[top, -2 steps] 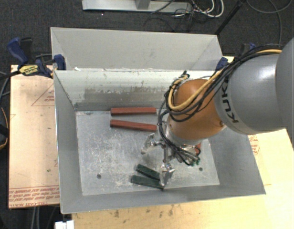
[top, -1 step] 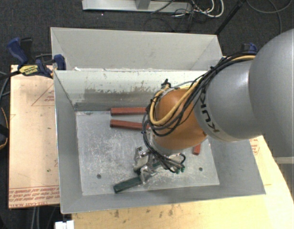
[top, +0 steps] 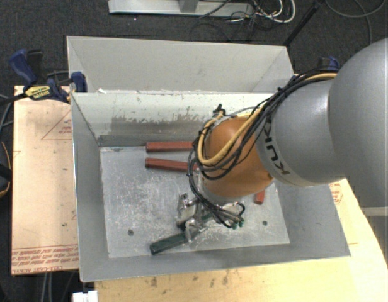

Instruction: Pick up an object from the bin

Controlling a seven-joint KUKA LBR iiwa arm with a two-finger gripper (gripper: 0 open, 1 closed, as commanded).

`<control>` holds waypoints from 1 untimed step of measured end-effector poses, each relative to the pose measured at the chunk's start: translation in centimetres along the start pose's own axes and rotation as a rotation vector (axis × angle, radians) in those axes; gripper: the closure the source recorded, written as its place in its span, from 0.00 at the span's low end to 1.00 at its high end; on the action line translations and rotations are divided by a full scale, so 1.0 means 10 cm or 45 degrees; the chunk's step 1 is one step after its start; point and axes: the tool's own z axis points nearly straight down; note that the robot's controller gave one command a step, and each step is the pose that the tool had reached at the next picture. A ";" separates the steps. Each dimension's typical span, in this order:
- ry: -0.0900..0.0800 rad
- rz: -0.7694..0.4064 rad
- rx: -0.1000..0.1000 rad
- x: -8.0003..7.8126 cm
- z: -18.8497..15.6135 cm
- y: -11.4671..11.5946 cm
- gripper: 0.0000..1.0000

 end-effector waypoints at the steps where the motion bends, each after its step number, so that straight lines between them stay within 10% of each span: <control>1: 0.016 -0.061 -0.006 -0.17 -1.30 -0.03 1.00</control>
Offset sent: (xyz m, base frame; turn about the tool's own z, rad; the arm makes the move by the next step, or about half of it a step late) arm 0.0000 0.0000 0.0000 0.0000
